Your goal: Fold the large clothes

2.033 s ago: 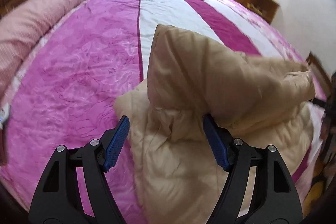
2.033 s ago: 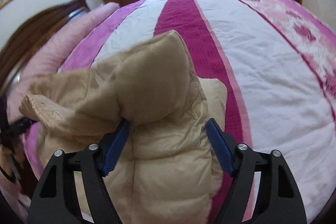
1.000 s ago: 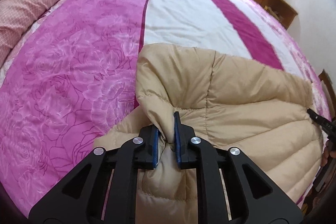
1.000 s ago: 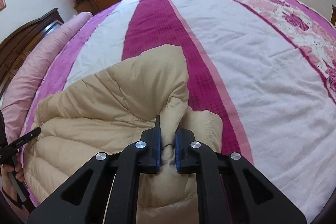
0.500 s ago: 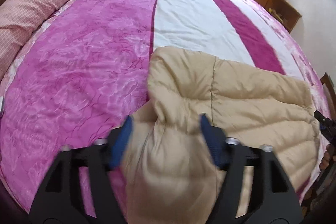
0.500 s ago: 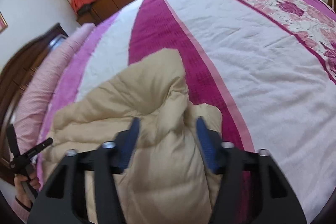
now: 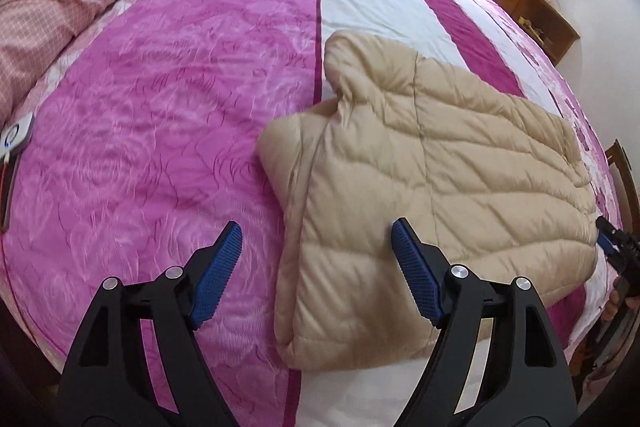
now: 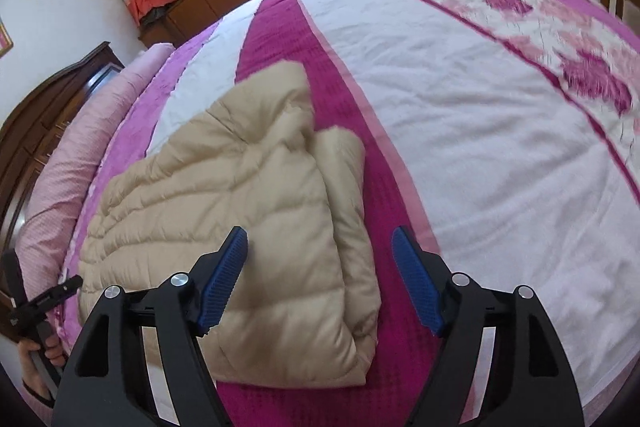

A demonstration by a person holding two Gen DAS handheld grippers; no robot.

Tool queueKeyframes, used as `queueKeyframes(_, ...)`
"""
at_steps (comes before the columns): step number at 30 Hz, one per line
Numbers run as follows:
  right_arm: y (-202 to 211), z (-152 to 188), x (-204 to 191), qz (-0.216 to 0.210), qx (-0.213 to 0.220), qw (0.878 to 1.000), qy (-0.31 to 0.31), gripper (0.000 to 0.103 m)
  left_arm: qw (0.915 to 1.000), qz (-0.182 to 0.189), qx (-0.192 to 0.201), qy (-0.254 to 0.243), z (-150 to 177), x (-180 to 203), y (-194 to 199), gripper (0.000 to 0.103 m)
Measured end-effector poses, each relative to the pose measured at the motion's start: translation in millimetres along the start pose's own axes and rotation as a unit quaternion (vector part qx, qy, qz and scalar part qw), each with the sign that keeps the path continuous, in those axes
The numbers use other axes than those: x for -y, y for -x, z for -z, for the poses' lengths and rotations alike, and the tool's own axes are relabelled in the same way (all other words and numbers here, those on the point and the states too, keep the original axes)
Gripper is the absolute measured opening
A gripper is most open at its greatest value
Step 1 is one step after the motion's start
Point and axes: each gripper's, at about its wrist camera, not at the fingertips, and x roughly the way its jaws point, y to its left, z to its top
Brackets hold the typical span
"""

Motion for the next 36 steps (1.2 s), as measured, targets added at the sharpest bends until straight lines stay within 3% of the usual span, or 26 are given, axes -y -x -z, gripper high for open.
queueKeyframes(9,-24,13,9,-0.045,-0.050,0.997,-0.037,0.076,0.9996,0.008,-0.012,0.024,13,-4,-18,0.077)
queueKeyframes(13,-38,16,1,-0.021,-0.064,0.997,-0.023,0.080,0.9969,0.044,-0.009,0.064,16,-12,-28,0.076)
queueKeyframes(16,-47,17,6,-0.046,-0.069,0.995,-0.052,0.082,0.9932,0.079,-0.012,0.085,19,-15,-35,0.071)
queueKeyframes(18,-50,17,11,-0.064,-0.070,0.993,-0.070,0.081,0.9895,0.109,-0.016,0.094,21,-13,-38,0.062)
queueKeyframes(19,-50,18,12,-0.075,-0.070,0.992,-0.074,0.076,0.9887,0.115,-0.019,0.094,21,-12,-39,0.059)
queueKeyframes(21,-45,18,11,-0.089,-0.066,0.991,-0.075,0.052,0.9873,0.130,-0.021,0.088,22,-8,-38,0.037)
queueKeyframes(24,-27,18,8,-0.116,-0.042,0.990,-0.070,0.026,0.9862,0.148,-0.018,0.072,20,-2,-28,0.019)
queueKeyframes(31,29,17,9,-0.097,-0.008,0.994,-0.058,0.021,0.9866,0.159,-0.026,0.026,29,30,2,0.017)
queueKeyframes(36,55,31,28,-0.079,-0.023,0.995,-0.061,0.021,0.9902,0.136,-0.031,-0.010,49,56,12,0.018)
